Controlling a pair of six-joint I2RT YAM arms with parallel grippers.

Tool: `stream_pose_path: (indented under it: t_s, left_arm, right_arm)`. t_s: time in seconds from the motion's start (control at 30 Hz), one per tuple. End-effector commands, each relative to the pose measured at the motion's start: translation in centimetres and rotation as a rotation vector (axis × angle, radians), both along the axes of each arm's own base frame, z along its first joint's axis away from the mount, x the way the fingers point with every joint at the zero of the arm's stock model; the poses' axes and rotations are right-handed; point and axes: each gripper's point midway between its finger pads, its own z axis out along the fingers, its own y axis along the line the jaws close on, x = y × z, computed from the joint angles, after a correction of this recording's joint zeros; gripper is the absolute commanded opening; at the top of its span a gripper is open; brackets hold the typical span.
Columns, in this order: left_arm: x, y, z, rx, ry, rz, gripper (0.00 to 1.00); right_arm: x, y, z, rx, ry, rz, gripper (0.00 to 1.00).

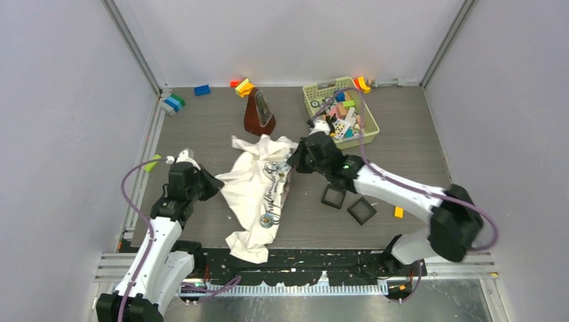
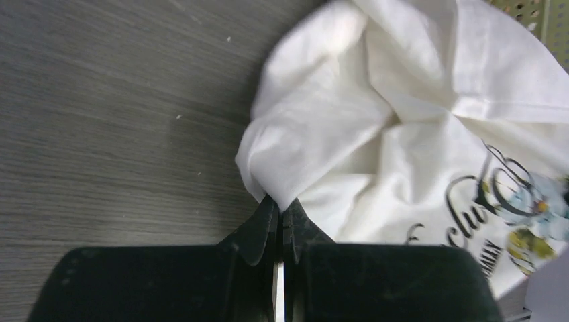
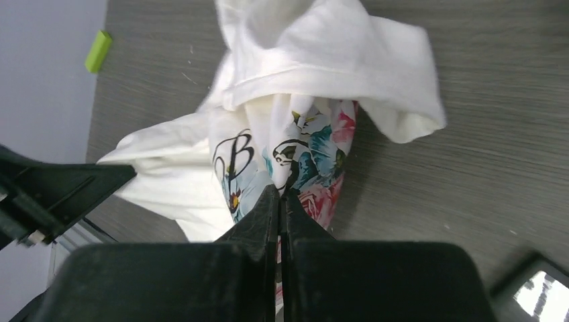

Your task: Remove the brooch from the garment

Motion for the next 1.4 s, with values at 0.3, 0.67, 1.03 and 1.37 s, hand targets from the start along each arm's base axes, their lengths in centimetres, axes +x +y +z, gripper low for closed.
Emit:
stream_pose_path:
  t_s: [0.3, 0.67, 1.03, 1.37]
  left_arm:
    - [0.6, 4.0, 18.4, 0.248, -0.236, 0.053, 0.0]
    - [0.0, 3.4, 22.2, 0.222, -0.298, 0.024, 0.0]
    - [1.3, -0.4, 18.4, 0.074, -0.27, -0.118, 0.0]
    - [-0.9, -0.1, 20.8, 0.104, -0.29, -0.146, 0.0]
  right_arm:
    - [-9.6, -14.0, 12.4, 0.039, -0.19, -0.086, 0.01]
    - [-9.6, -16.1, 8.8, -0.052, -0.16, -0.159, 0.64]
    - [-7.7, -7.1, 4.2, -0.058, -0.033, 0.032, 0.95]
    - [-7.0, 9.0, 6.2, 0.059, -0.133, 0.105, 0.88]
